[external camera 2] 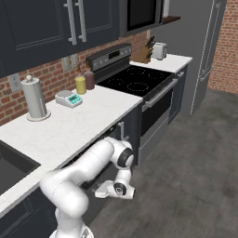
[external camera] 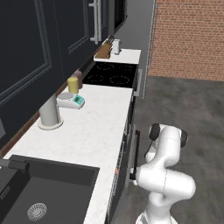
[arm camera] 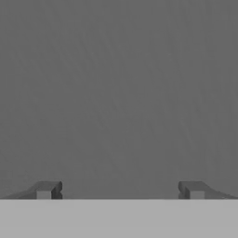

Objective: Pick up the cup and bowl from the counter, place them in the dishwasher, and close the dishwasher door.

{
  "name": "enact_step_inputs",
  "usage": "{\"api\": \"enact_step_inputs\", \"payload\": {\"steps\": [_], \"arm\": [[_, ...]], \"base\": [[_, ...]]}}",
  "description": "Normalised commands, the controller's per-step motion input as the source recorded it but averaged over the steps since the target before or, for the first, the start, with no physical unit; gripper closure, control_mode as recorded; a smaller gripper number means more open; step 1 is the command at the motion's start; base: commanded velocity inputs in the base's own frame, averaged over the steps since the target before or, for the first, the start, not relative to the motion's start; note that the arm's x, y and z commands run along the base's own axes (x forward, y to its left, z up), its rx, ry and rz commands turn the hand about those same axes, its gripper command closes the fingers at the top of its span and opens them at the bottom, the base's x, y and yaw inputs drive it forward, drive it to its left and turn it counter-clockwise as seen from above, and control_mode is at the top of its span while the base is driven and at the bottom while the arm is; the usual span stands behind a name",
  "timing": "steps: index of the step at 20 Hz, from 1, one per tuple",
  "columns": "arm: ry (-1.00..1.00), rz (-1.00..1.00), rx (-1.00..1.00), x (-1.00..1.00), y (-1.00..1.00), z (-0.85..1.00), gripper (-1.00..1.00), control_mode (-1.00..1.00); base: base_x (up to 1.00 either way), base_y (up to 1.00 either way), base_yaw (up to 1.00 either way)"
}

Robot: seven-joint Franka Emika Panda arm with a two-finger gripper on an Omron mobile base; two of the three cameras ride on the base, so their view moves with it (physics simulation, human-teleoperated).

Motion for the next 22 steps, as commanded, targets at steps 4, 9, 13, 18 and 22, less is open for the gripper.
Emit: {"api": "enact_step_inputs", "payload": {"steps": [4,9,13,18,22], "arm": [[0.00,0.00,0.01,0.02,1.00,0.00,-1.00,-1.00],[0.00,-0.06,0.00,0.22,1.00,-0.01,-1.00,-1.00],[0.00,-0.13,-0.08,0.50,1.00,-0.07,-1.00,-1.00],[0.00,-0.12,-0.15,0.67,1.00,-0.16,-1.00,-1.00],[0.00,-0.05,-0.17,0.64,1.00,-0.22,-1.00,-1.00]], "base": [[0.00,0.00,0.00],[0.00,0.00,0.00],[0.00,0.00,0.00],[0.00,0.00,0.00],[0.00,0.00,0.00]]}}
